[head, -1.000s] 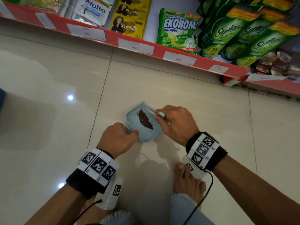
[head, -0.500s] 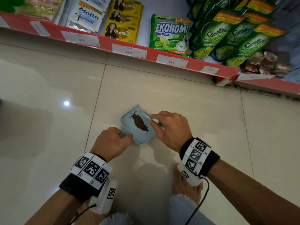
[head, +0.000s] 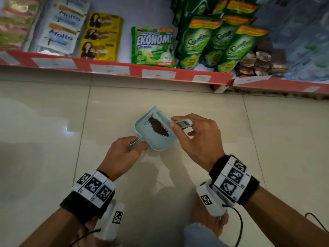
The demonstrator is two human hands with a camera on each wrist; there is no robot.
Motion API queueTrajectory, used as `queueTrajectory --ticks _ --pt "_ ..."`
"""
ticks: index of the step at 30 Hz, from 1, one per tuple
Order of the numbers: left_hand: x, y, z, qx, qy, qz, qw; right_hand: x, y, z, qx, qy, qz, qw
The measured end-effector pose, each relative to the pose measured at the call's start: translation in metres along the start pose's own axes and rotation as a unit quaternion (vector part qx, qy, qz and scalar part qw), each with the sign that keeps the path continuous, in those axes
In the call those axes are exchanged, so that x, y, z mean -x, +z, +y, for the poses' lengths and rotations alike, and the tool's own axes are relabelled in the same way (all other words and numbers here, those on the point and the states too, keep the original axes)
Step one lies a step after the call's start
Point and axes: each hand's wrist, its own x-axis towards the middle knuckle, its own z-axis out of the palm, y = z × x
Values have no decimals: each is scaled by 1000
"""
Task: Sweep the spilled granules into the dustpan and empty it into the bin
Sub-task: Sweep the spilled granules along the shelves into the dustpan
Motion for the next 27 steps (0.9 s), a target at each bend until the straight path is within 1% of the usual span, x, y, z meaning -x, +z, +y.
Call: queueTrajectory --ticks 4,7,10,15,19,21,24,27 --pt "-22 24 37 14 21 -40 999 -9 -43 30 -27 45 37 998" --pt "-40 47 63 39 5 -66 997 -18 -73 55 -48 108 61 991" --pt "-54 66 90 59 3 -96 994 -25 -103 77 -77 150 82 982" --pt "-79 92 117 47 43 -140 988 -35 -152 111 -131 226 48 964" --pt "-99 107 125 24 73 -177 981 -42 -188 133 -173 247 35 953" --pt "-113 122 128 20 75 -183 980 -46 -203 143 -146 264 18 953" --pt "-135 147 136 29 75 -186 979 -53 -223 151 -63 275 -37 959" --pt "-144 169 145 16 87 -203 975 -59 -243 152 30 261 -93 960"
